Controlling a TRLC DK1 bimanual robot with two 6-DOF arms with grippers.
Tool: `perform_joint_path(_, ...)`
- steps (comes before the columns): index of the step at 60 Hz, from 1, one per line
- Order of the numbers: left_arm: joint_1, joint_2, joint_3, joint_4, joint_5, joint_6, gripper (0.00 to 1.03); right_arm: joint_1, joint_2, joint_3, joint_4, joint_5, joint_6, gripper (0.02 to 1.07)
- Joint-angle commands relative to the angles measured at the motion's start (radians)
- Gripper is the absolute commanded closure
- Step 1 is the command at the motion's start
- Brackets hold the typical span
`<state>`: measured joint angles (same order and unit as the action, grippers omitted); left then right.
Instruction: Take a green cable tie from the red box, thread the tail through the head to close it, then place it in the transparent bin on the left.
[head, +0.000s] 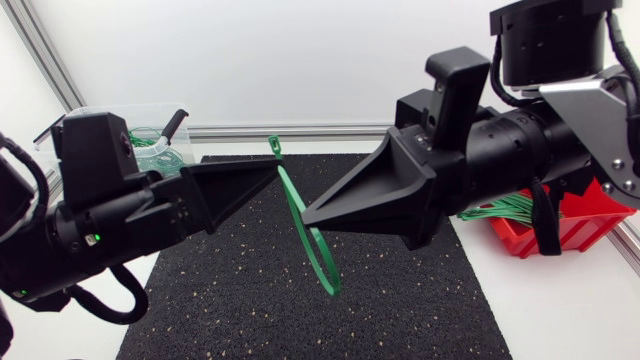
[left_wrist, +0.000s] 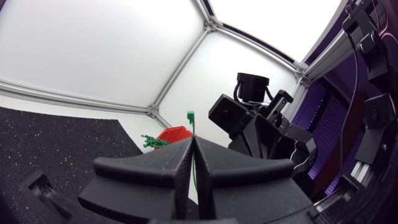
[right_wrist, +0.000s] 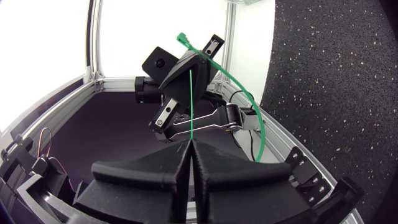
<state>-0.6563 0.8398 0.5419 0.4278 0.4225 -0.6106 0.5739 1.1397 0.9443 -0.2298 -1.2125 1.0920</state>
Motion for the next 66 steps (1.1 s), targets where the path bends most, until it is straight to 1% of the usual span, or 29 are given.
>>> perform_joint_path(1,-0.006,-0.001,0.015,0.020,0.009,-0.029,0.99,-0.006,0.025,0.034,-0.014,-0.015,-0.009,1.01)
perform_joint_path(18,-0.017,-0.005,0.003,0.025,0.009,-0.021,0.99,-0.005,0.052,0.083,-0.029,-0.015,-0.009,1.01)
perform_joint_path(34,-0.022,-0.013,0.000,0.028,0.009,-0.021,0.99,-0.009,0.069,0.093,-0.026,-0.015,-0.009,1.01)
perform_joint_path(66,-0.039,-0.056,-0.039,0.020,0.009,-0.021,0.99,-0.005,0.022,0.097,-0.040,-0.015,-0.009,1.01)
